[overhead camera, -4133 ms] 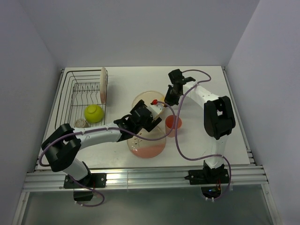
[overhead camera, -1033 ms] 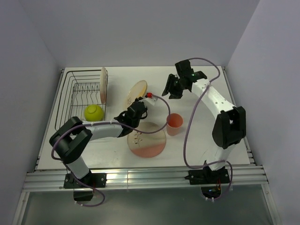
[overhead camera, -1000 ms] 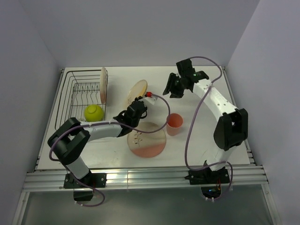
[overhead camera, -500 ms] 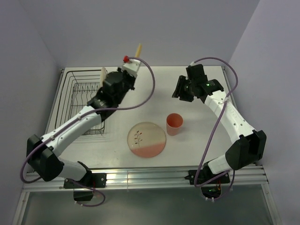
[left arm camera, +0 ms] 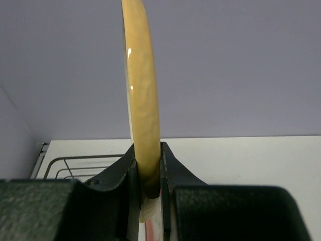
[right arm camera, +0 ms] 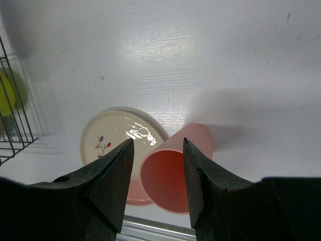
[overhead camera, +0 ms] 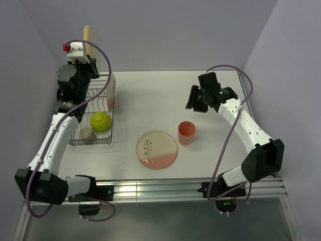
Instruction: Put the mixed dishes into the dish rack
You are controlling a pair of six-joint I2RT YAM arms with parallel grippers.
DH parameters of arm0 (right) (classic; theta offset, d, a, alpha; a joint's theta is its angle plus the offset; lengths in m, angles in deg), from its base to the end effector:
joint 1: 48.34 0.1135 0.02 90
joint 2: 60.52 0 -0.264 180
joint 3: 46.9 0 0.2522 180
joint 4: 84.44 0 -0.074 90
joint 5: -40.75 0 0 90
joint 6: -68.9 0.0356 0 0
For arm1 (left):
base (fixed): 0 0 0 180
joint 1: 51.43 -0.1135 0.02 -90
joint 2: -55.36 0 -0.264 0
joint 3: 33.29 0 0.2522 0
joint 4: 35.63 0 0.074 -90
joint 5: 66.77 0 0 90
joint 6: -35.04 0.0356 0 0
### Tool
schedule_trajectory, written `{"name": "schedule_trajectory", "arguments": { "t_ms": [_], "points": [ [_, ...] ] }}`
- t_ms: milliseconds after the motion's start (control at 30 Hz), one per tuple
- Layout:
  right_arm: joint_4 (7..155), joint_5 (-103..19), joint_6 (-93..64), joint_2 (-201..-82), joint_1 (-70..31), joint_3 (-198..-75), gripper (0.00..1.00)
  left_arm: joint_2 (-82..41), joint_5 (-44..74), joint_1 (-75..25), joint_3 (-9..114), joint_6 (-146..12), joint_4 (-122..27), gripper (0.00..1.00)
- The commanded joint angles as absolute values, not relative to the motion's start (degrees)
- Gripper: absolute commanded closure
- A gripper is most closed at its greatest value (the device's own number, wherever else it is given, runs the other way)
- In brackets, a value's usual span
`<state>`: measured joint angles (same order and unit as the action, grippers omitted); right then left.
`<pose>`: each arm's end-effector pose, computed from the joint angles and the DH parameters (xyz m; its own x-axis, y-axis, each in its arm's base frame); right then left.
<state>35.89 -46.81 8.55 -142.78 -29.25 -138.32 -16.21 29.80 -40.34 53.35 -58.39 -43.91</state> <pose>0.2859 0.1006 0.3307 -0.8081 0.2433 -0.5364 0.0546 0.9377 0.3432 0.2841 -0.0515 0.4425 0.1111 -0.0823 -0.9904 0.0864 0.9936 -0.0729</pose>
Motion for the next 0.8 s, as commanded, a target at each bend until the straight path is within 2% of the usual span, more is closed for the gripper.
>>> {"name": "schedule_trajectory", "arguments": {
  "t_ms": [0,167,400,767],
  "points": [
    [35.92,-47.49,7.29,-142.35,-29.45,-140.46,0.49,-13.02,22.45,-45.87,52.29,-64.8,-33.92,1.0],
    [36.88,-47.41,7.38,-143.14,-29.45,-139.32,0.49,-13.72,17.27,-50.81,50.08,-68.06,-33.65,1.0],
    [38.91,-45.65,8.17,-143.75,-29.36,-137.21,0.49,-17.32,11.64,-51.25,50.08,-67.71,-37.08,1.0],
    [39.7,-45.65,7.99,-142.7,-29.36,-135.36,0.49,-18.12,10.4,-51.25,43.58,-65.69,-38.58,1.0]
  ]
}}
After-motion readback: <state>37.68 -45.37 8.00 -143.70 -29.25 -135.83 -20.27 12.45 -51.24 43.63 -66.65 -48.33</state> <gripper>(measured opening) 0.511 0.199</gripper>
